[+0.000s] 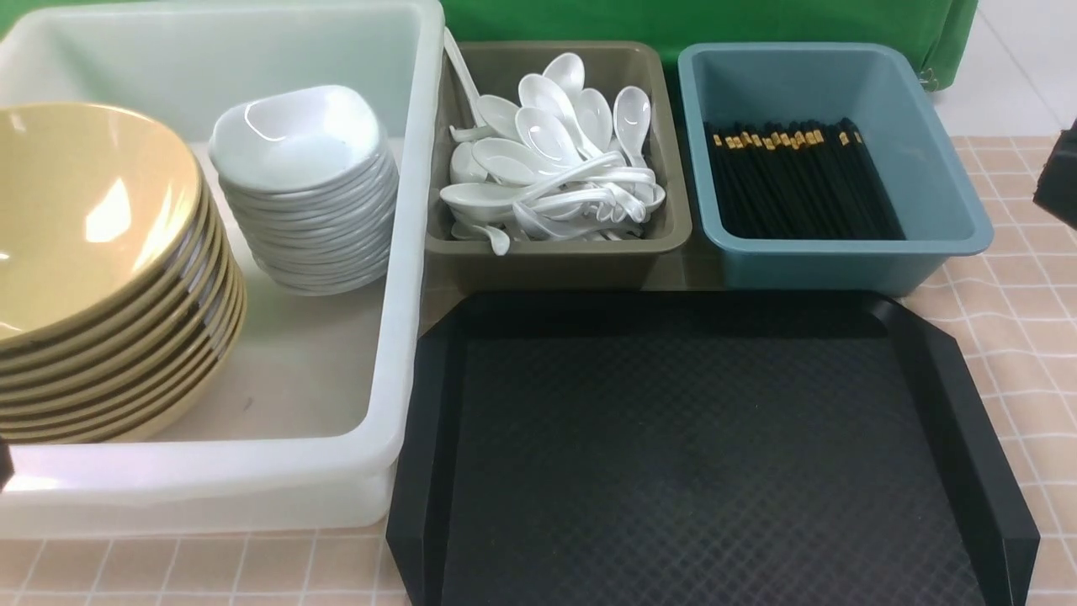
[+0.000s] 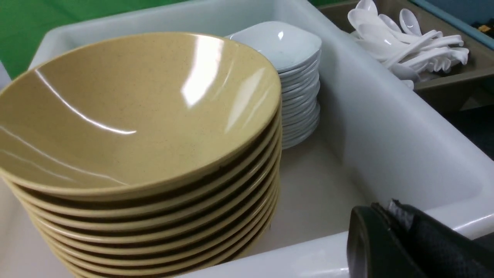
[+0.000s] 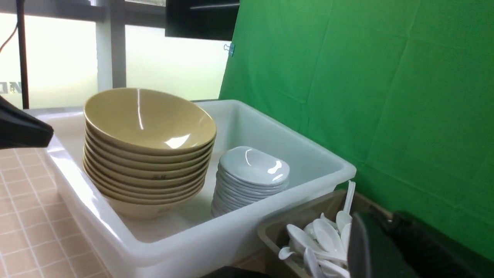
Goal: On brown table put chopsticks spoon bowls plates into blue grey white boxes.
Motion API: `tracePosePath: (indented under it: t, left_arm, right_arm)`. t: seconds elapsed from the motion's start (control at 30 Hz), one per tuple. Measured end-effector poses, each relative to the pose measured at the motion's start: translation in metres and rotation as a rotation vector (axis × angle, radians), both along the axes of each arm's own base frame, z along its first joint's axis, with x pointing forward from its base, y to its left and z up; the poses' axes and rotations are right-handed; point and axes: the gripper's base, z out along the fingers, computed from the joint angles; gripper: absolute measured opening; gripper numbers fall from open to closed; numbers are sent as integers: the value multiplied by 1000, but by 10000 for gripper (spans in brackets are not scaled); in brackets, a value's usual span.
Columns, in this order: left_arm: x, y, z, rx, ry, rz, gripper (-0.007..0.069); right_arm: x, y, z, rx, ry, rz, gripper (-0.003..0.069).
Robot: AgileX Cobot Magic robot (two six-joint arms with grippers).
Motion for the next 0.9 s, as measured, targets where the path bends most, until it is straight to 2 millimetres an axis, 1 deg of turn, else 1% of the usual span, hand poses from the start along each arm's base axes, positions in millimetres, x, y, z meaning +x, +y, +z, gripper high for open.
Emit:
tracePosePath:
  t: [0.23,0.53,0.67,0.7,0.8,0.87,0.9]
  left_arm:
    - [1,0,-8,4,35,2,1]
    - [1,0,-9,2,47,4,1]
    - [1,0,-9,1,48,4,1]
    - [1,0,-9,1,49,4,1]
    - [1,0,-9,2,52,4,1]
    - [1,0,-10,3,56,5,1]
    - [1,0,-10,3,56,5,1]
  right_arm:
    - [0,0,0,1,2,0,113]
    - [0,0,0,3,1,0,124]
    - [-4,-5,-3,-10,-38,-6,122]
    - [-6,-8,-8,-21,-57,-17,110]
    - [-12,-25,-24,-7,-128,-102,44]
    - [-11,-33,-41,16,-145,-183,36]
    - [-10,-38,-53,19,-131,-236,36]
